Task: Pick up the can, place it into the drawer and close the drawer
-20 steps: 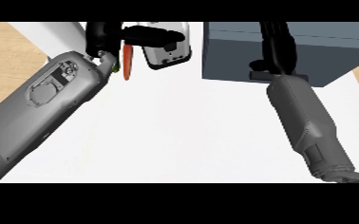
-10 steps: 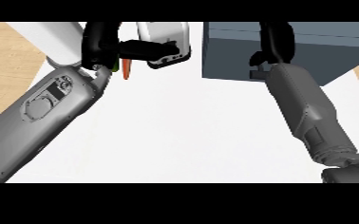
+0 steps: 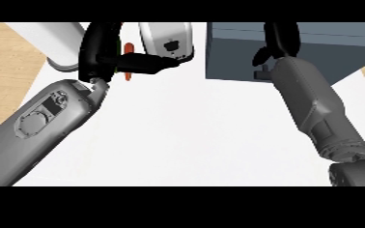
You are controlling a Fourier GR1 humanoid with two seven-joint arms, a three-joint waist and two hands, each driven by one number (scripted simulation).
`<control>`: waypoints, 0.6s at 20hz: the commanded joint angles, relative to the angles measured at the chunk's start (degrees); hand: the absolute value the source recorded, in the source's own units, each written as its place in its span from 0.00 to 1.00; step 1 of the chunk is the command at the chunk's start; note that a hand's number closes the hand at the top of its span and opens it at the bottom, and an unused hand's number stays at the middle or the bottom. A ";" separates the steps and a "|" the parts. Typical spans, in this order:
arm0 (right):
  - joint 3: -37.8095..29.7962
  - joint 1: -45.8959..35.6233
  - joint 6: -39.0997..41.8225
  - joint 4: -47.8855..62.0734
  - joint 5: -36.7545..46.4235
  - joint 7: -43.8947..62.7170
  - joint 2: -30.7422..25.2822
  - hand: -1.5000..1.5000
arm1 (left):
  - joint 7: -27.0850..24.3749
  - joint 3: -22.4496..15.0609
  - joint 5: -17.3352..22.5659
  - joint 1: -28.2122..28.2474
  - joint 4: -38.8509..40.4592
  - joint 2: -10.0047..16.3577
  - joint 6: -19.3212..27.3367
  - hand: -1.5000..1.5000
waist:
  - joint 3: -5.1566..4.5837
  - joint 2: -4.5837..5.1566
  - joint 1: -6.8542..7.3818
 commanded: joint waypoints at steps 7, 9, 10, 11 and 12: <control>-12.83 -6.16 4.52 -3.41 -16.15 -10.34 5.24 0.00 | -1.51 2.08 -0.41 3.08 -0.48 1.88 -1.03 0.00 | 0.10 0.13 0.61; -13.51 -6.82 4.02 -3.36 -17.12 -10.51 8.25 0.00 | -2.26 1.57 -0.40 5.36 -2.01 0.03 0.20 0.00 | 0.00 -0.30 0.63; -15.68 -6.32 5.66 -4.35 -20.01 -13.38 8.22 0.00 | -3.17 2.39 -0.64 5.81 -0.15 1.56 -0.83 0.00 | 0.03 -0.30 -0.31; -17.11 -5.87 6.27 -4.19 -21.57 -13.52 8.31 0.00 | -3.02 1.32 -1.19 6.63 -2.30 0.66 0.22 0.00 | 0.04 -0.55 -0.17; -18.81 -6.25 9.65 -4.13 -23.58 -15.73 5.81 0.00 | -1.94 0.75 -1.39 5.75 -2.39 -0.05 0.47 0.00 | 0.12 -0.23 -0.24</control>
